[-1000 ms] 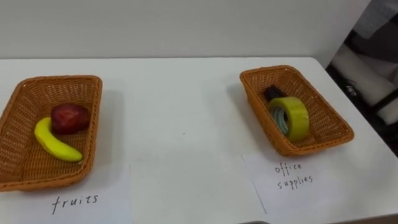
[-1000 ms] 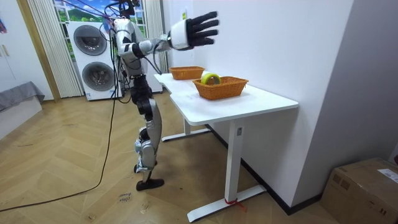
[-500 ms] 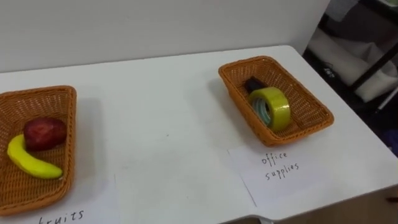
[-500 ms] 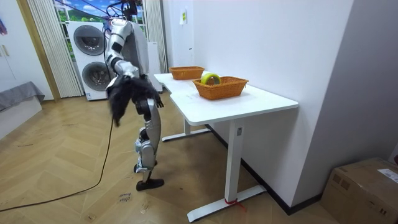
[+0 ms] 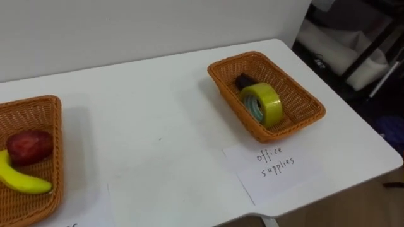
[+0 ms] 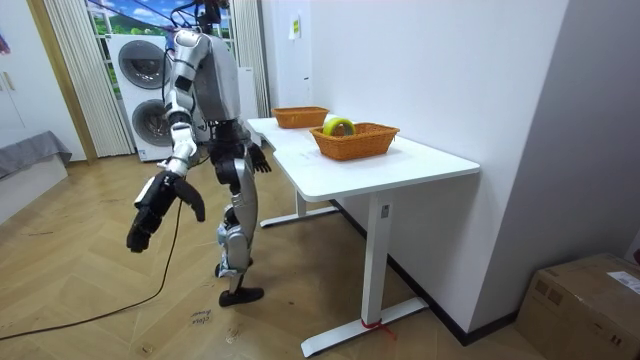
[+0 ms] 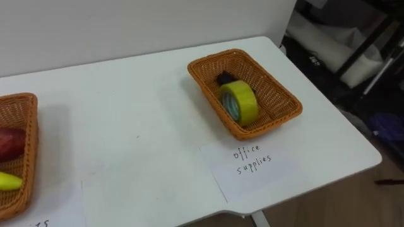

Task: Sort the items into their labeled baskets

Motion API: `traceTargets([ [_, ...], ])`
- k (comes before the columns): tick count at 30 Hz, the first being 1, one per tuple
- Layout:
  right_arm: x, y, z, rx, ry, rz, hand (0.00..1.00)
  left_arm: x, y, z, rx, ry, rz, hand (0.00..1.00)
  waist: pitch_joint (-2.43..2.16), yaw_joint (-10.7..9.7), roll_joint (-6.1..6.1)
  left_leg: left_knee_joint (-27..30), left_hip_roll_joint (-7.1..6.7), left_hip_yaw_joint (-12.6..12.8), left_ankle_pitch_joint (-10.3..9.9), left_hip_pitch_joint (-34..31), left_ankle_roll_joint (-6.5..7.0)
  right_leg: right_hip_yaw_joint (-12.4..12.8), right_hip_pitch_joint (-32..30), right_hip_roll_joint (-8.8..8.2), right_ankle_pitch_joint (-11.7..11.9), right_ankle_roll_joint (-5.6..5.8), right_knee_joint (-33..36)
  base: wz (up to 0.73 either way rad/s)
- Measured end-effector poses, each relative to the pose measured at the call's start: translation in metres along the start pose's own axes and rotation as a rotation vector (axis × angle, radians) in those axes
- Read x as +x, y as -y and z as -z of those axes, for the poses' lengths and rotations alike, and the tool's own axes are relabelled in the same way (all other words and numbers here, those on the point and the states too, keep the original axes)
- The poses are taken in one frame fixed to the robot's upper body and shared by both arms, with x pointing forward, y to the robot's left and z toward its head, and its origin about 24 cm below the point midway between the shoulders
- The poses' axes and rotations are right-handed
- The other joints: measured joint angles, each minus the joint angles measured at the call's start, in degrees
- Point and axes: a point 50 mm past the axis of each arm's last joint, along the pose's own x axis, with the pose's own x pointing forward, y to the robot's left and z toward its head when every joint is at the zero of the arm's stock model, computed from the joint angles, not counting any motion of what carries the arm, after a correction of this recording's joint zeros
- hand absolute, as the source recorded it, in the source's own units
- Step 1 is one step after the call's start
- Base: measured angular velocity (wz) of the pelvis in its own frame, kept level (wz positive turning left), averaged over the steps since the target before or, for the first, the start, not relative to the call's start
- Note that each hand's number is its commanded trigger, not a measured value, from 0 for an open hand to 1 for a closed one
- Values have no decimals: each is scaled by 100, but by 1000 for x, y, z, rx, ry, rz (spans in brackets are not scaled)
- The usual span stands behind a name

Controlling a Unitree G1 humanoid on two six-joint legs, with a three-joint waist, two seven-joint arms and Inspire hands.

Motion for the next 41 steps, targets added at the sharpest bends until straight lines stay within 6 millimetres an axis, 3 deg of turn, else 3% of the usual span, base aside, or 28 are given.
traceTargets([
  [3, -1, 7, 24, -93, -43, -15, 0, -1, 9, 4, -8, -20, 17, 0, 0, 45, 45, -3, 5, -21, -24, 9, -1, -5, -8, 5, 1, 1, 20, 0],
  [6, -8, 0, 52, -219, -105, -101, 0, -1, 18, 12, 10, -59, 40, 0, -21, 105, 117, -7, 7, -9, -33, 55, -4, 6, 10, 12, 0, 0, 48, -6],
  [8, -15, -2, 71, -297, -158, -195, 0, -2, 25, 17, 42, -84, 48, 0, -43, 216, 230, -3, 4, -19, -46, 66, 3, 9, 11, 10, 4, -1, 50, -7],
  [11, -23, -6, 90, -431, -190, -326, 0, -4, 29, 21, 56, -95, 45, 0, -33, 377, 320, 19, 1, -35, -49, 69, 8, 3, 6, 5, 3, -1, 79, 0],
  [15, -41, -31, 106, -617, -189, -555, 0, -4, 37, 19, 67, -98, 63, 0, -28, 581, 336, 33, 8, -69, -49, 59, 6, -38, 6, 3, -1, -4, 87, 0],
  [22, -63, -64, 116, -796, -174, -823, 0, -8, 57, 19, 109, -96, 130, 0, -13, 719, 360, 82, 8, -262, -70, 47, 5, -264, 96, -33, -13, -8, 46, 10],
  [27, -62, -62, 116, -810, -194, -864, 0, -9, 61, 19, 134, -105, 165, 0, -5, 813, 359, 139, 5, -472, -88, 27, -10, -480, 207, -89, -68, -24, -15, 18],
  [41, -64, -59, 120, -777, -246, -917, 0, -8, 65, 12, 164, -83, 194, 0, 15, 816, 337, 246, -6, -529, -110, -32, -16, -643, 211, -122, -141, -14, 6, 3],
])
